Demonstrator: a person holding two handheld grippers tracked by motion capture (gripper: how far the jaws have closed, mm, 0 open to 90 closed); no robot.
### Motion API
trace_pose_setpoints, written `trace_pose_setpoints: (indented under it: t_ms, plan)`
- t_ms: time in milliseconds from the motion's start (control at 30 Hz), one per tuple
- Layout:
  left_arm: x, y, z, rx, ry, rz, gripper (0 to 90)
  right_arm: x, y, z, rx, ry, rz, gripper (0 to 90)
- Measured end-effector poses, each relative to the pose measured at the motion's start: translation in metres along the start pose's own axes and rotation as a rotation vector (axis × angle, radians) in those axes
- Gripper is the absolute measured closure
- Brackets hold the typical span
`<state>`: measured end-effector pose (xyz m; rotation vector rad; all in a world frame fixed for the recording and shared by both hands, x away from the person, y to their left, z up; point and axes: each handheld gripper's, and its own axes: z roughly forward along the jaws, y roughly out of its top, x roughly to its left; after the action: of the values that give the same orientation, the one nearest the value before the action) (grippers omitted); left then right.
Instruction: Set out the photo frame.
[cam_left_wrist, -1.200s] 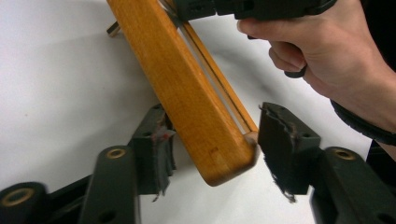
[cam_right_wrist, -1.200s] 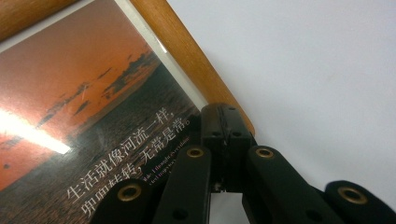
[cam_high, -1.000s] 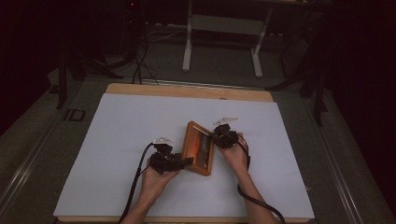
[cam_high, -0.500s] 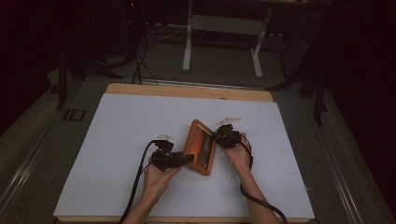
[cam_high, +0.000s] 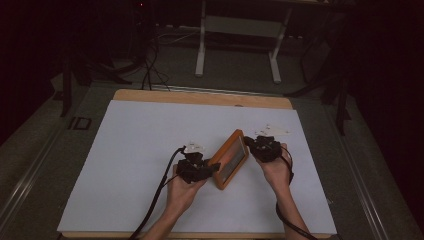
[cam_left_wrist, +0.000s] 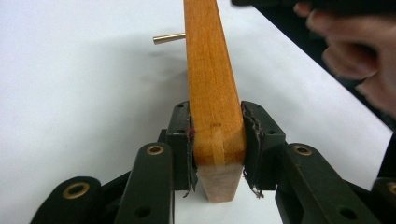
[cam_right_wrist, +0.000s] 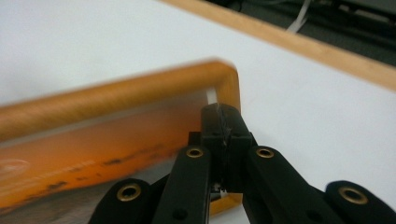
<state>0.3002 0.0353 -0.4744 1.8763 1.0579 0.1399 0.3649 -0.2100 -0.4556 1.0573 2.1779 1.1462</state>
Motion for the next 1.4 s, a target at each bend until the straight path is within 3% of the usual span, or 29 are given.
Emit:
trace_pose_setpoints:
  t_ms: [33, 100, 133, 200, 433, 800, 867, 933, 1033, 1200, 1400]
  plan:
    - [-0.003, 0.000, 0.001, -0.007, 0.001, 0.021, 67.9, 0.000, 0.002, -0.006, -0.008, 0.002, -0.002, 90.0]
    - [-0.003, 0.000, 0.001, -0.007, 0.001, 0.021, 68.1, 0.000, 0.003, -0.011, -0.020, 0.003, -0.005, 90.0]
    - [-0.010, -0.002, 0.002, -0.018, -0.014, 0.078, 68.9, 0.001, 0.007, -0.023, -0.044, 0.005, -0.019, 90.0]
    - [-0.016, -0.002, 0.002, -0.023, -0.010, 0.124, 68.9, 0.002, 0.009, -0.028, -0.050, 0.002, -0.030, 90.0]
    - [-0.025, -0.004, 0.005, -0.034, -0.013, 0.202, 68.9, 0.000, 0.000, -0.032, -0.055, -0.013, -0.026, 89.5]
    - [-0.025, -0.007, 0.006, -0.062, -0.046, 0.211, 67.2, -0.002, -0.004, -0.034, -0.059, -0.003, -0.034, 90.0]
    - [-0.024, -0.009, 0.006, -0.066, -0.074, 0.194, 60.0, -0.002, -0.004, -0.034, -0.062, -0.004, -0.034, 90.0]
    - [-0.024, -0.013, 0.008, -0.064, -0.064, 0.201, 53.0, -0.002, -0.005, -0.035, -0.064, -0.004, -0.031, 90.0]
    - [-0.021, -0.022, 0.012, -0.053, -0.053, 0.199, 50.8, -0.002, -0.005, -0.035, -0.066, -0.006, -0.034, 90.0]
    - [-0.015, -0.035, 0.020, -0.041, -0.047, 0.174, 51.9, -0.002, -0.005, -0.035, -0.066, -0.004, -0.032, 90.0]
    - [-0.015, -0.043, 0.031, -0.015, -0.041, 0.200, 59.7, -0.002, -0.006, -0.035, -0.067, -0.003, -0.031, 90.0]
